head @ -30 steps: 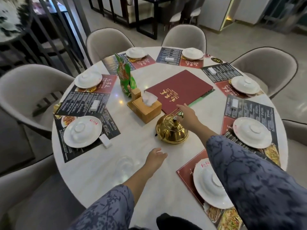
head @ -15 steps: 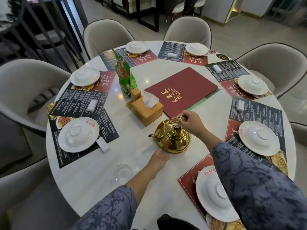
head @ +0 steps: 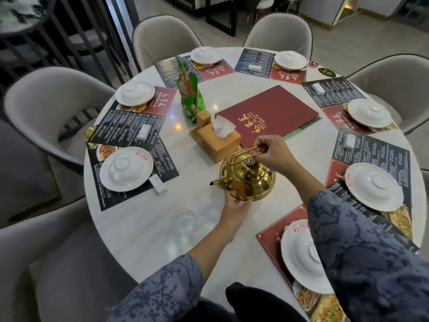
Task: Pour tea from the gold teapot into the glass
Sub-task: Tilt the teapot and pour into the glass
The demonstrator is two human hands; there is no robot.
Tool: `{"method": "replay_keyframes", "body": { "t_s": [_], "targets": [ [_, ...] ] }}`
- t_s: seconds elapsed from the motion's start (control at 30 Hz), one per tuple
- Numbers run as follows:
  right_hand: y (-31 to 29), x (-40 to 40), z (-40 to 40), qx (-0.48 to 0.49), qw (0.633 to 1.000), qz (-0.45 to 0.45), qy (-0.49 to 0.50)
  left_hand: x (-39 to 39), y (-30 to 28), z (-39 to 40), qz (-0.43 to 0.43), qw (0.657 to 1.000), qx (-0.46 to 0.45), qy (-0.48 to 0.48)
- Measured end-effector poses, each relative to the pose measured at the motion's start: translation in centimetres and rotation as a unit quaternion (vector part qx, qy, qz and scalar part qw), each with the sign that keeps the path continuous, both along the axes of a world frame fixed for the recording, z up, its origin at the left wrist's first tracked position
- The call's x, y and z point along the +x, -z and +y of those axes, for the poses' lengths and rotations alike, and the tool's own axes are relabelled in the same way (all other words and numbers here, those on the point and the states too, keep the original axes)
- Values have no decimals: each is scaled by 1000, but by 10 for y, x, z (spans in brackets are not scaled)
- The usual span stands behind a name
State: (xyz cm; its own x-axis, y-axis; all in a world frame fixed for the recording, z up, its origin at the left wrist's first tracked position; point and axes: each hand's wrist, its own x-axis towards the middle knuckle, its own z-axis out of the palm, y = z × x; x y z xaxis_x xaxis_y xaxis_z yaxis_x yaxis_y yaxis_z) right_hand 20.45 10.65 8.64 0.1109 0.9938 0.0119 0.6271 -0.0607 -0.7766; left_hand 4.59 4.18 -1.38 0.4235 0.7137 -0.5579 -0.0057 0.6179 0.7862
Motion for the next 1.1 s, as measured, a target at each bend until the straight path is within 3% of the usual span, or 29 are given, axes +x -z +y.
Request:
{"method": "replay_keyframes", "body": {
  "t_s": [0.2, 0.3, 0.5, 0.97, 1.1],
  "targets": [
    [-16, -25, -5, -9, 997, -28, -69, -2, -6, -19, -8, 999, -35, -23],
    [-19, -36, -6, -12, 995, -28, -93, -9, -3, -28, 10, 998, -10, -56],
    [-14, -55, -11, 1, 988, -46, -145, -27, -5, -38, -23, 998, -52, -39],
    [-17, -92, -30, -43, 966, 33, -251, -59, -3, -57, -16, 997, -50, -60],
    [-16, -103, -31, -50, 967, -5, -248, -61, 0, -57, -9, 996, -57, -62]
  ]
}}
